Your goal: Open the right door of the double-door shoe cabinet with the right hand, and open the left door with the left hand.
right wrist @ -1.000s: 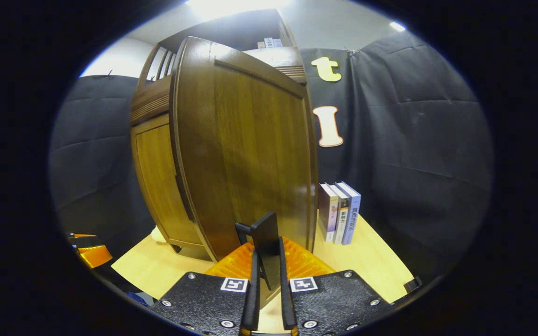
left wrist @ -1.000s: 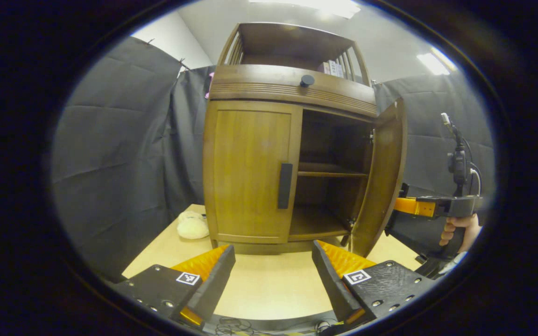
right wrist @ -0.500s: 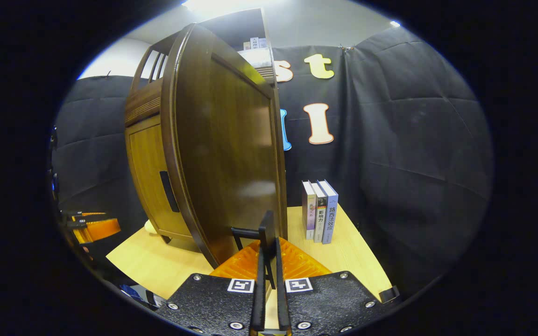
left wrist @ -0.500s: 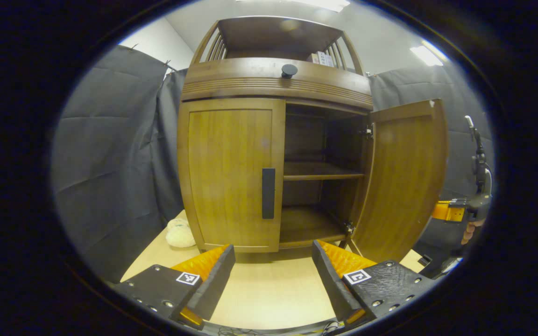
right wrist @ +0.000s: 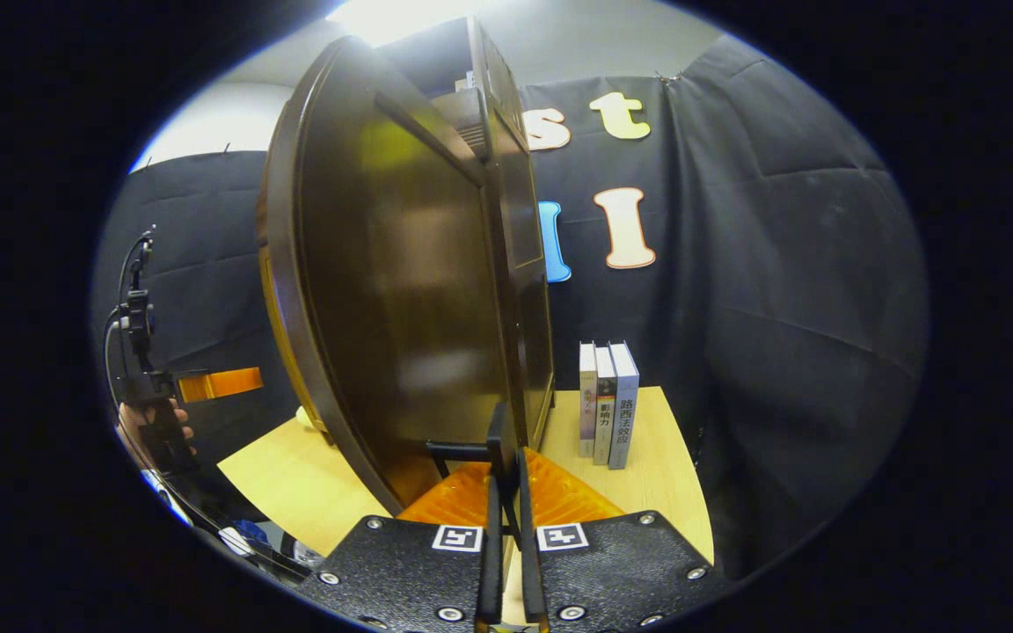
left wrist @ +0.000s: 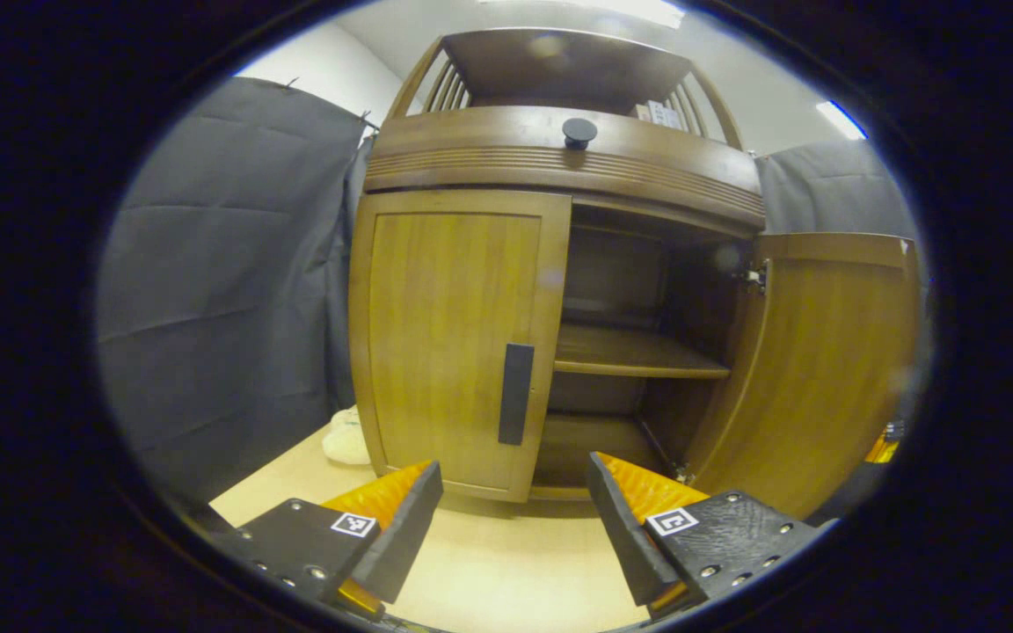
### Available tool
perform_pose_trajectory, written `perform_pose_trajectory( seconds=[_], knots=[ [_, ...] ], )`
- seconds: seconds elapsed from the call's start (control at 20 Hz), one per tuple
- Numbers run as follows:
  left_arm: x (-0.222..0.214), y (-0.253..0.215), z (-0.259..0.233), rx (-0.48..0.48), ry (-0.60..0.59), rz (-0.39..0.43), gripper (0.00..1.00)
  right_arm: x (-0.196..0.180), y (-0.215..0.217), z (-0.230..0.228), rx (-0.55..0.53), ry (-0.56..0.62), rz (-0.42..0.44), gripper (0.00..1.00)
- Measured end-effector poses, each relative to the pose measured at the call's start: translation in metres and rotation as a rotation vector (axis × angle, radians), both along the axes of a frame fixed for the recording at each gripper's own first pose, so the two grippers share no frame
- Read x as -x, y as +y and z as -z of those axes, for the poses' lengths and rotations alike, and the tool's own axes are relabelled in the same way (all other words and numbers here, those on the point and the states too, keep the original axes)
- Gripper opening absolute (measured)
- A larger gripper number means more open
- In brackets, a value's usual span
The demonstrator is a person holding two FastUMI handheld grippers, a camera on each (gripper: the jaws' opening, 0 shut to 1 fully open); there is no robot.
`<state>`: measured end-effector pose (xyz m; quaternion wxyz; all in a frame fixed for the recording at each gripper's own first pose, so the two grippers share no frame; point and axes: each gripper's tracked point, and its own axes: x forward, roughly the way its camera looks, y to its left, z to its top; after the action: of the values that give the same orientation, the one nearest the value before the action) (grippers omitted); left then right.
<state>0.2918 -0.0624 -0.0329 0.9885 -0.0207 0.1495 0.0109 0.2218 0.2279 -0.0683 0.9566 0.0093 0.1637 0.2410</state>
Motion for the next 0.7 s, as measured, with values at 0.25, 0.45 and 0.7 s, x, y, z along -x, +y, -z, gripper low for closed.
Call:
perform_pose_trajectory(
  seconds=[0.25, 0.45, 0.7],
  knots=[
    [-0.017, -0.006, -0.017, 0.003, -0.024, -0.074, 1.0, 0.005, 0.003, -0.001, -0.021, 0.0, -0.079, 0.11],
    [-0.04, 0.003, -0.032, -0.036, -0.075, -0.106, 1.0, 0.013, 0.0, 0.001, -0.056, 0.052, -0.11, 0.17],
    [-0.079, 0.006, -0.023, -0.012, -0.097, -0.088, 1.0, 0.018, -0.027, -0.005, -0.106, 0.108, 0.042, 0.68]
  ],
)
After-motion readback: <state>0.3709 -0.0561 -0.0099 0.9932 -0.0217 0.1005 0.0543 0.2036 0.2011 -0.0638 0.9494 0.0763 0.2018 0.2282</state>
